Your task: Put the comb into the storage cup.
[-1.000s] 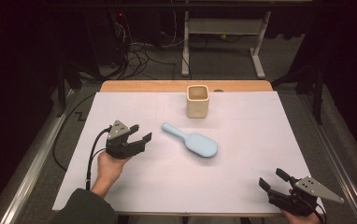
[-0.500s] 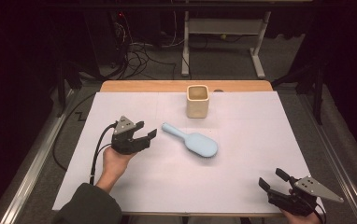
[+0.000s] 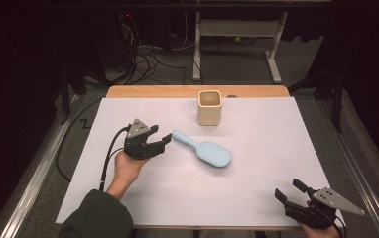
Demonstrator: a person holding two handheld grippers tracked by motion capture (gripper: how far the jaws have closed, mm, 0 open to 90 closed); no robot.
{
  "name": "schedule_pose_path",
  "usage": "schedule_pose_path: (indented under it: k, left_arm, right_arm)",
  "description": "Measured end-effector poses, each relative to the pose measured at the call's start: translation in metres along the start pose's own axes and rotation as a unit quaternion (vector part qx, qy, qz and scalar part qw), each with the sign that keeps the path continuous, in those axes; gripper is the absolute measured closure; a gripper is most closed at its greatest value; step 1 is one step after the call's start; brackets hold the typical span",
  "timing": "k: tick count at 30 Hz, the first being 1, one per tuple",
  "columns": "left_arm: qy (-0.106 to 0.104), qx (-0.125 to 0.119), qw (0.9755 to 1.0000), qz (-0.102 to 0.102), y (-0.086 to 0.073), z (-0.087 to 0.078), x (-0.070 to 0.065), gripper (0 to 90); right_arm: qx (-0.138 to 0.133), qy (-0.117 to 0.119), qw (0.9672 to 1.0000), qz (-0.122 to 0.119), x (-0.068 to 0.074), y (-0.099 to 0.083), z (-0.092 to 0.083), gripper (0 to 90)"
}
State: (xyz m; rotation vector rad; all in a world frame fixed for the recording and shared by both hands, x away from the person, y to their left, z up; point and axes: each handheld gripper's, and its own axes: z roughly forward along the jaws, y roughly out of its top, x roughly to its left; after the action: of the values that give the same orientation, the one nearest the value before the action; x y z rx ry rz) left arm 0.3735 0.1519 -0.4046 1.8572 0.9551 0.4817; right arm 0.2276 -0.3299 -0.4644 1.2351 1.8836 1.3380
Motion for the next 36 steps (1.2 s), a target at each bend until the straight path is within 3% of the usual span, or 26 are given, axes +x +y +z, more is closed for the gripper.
schedule_pose_path:
  k: [21,36]
  left_arm:
    - [-0.005,0.017,0.9998,0.01,0.018,0.021,-0.006,41.1]
    - [0.007,0.034,0.9993,0.009,0.027,0.037,-0.004,41.6]
  right_arm:
    - [-0.001,0.002,1.0,-0.003,0.0,0.0,0.001,24.7]
    - [-0.004,0.009,0.9998,-0.016,0.003,0.003,0.008,24.8]
